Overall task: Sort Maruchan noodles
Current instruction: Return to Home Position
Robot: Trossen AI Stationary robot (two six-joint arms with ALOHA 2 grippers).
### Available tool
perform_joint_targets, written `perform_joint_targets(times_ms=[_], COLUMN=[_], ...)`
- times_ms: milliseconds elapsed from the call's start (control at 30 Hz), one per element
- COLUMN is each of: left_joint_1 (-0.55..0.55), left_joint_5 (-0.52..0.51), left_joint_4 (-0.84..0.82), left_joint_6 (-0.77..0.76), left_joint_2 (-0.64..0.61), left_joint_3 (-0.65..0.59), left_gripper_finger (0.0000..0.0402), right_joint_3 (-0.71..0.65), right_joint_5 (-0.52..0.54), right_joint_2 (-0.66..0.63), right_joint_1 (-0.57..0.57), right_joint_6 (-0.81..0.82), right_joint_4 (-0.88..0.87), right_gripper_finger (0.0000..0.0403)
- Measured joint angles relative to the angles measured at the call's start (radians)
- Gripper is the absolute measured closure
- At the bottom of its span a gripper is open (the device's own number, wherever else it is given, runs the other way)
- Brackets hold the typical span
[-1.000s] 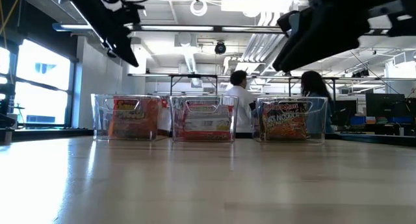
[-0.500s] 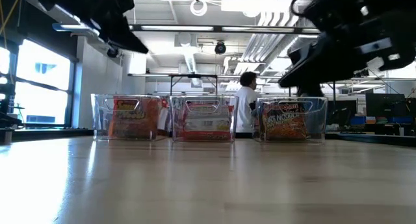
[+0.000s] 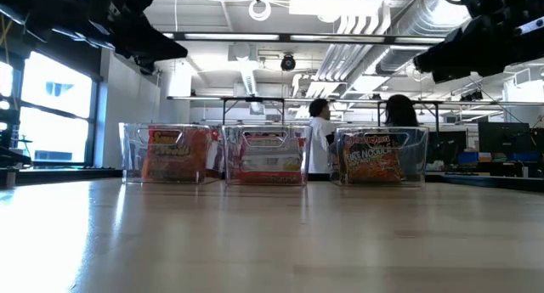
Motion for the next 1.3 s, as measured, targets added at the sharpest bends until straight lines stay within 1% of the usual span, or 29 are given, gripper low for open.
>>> perform_joint_targets(times_ms=[133,200,433,500,667,767,933,1100,1167,1233,1300], left_joint_1=[0.000,0.000,0.013,0.027,0.090,0.134,0.196,0.247,0.264,0.275,0.282], left_joint_5=[-0.002,-0.002,0.003,0.036,0.181,0.205,0.232,0.247,0.249,0.249,0.248], left_joint_4=[0.007,0.013,0.042,0.072,0.106,0.097,0.141,0.138,0.088,0.023,-0.027], left_joint_6=[-0.004,-0.003,-0.004,-0.019,-0.072,-0.074,-0.072,-0.080,-0.087,-0.090,-0.089], left_joint_2=[-0.050,-0.078,-0.182,-0.203,-0.240,-0.266,-0.354,-0.520,-0.599,-0.674,-0.730], left_joint_3=[-0.018,-0.032,-0.110,-0.141,-0.196,-0.219,-0.275,-0.351,-0.363,-0.362,-0.362], left_gripper_finger=[0.0401,0.0401,0.0401,0.0401,0.0401,0.0401,0.0401,0.0401,0.0401,0.0401,0.0401], right_joint_3=[-0.054,-0.071,-0.084,-0.084,-0.084,-0.084,-0.084,-0.084,-0.084,-0.085,-0.110], right_joint_5=[0.000,0.001,0.008,0.017,0.023,0.041,0.105,0.121,0.135,0.124,0.103], right_joint_2=[-0.165,-0.243,-0.489,-0.554,-0.707,-0.801,-0.800,-0.803,-0.803,-0.803,-0.803], right_joint_1=[0.000,0.000,0.000,0.000,0.000,0.000,-0.010,-0.029,-0.039,-0.050,-0.064], right_joint_6=[-0.007,-0.014,-0.057,-0.074,-0.085,-0.088,-0.097,-0.105,-0.108,-0.110,-0.122], right_joint_4=[-0.026,-0.068,-0.218,-0.256,-0.368,-0.432,-0.457,-0.465,-0.456,-0.432,-0.365], right_gripper_finger=[0.0402,0.0403,0.0403,0.0403,0.0403,0.0403,0.0403,0.0403,0.0403,0.0403,0.0403])
